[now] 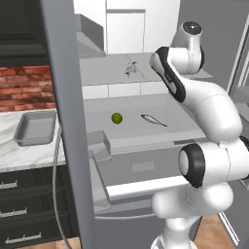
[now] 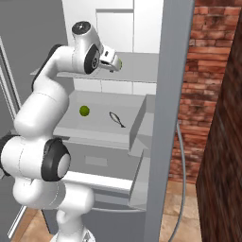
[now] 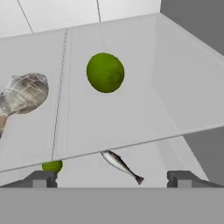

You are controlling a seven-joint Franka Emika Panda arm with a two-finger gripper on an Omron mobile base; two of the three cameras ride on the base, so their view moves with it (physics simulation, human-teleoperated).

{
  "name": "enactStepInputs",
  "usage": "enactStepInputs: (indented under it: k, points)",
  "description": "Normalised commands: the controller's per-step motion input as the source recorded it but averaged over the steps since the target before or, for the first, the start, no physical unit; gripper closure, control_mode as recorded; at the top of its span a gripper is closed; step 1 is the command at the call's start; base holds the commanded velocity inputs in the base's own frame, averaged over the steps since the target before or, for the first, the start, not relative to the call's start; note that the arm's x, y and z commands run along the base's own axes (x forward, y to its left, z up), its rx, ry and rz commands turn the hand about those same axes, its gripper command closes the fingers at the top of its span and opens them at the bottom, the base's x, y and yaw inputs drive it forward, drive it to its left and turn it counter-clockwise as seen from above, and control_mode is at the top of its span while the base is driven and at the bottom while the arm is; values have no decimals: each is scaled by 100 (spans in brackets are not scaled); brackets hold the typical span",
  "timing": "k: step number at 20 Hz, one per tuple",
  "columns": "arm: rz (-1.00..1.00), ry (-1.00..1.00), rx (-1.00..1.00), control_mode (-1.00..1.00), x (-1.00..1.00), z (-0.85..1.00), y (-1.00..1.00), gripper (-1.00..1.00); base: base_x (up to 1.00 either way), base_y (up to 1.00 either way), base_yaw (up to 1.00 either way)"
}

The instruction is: Place one lime and one fish in each tupperware on the nearby counter, to pack two identical lunches.

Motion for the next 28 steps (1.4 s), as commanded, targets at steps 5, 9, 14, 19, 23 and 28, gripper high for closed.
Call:
enactStepInputs:
  k: [5, 9, 14, 19, 23, 28]
  points:
    - [0, 0, -3, -100, 63, -20, 0, -100, 0, 0, 0]
    - [0, 0, -1, -100, 55, -24, 0, -100, 0, 0, 0]
    - [0, 0, -2, -100, 52, -18, -4, -100, 0, 0, 0]
    - [0, 0, -5, -100, 33, -9, -10, -100, 0, 0, 0]
    - [0, 0, -4, -100, 31, -5, -4, -100, 0, 0, 0]
    - [0, 0, -1, -100, 37, -8, 0, -100, 0, 0, 0]
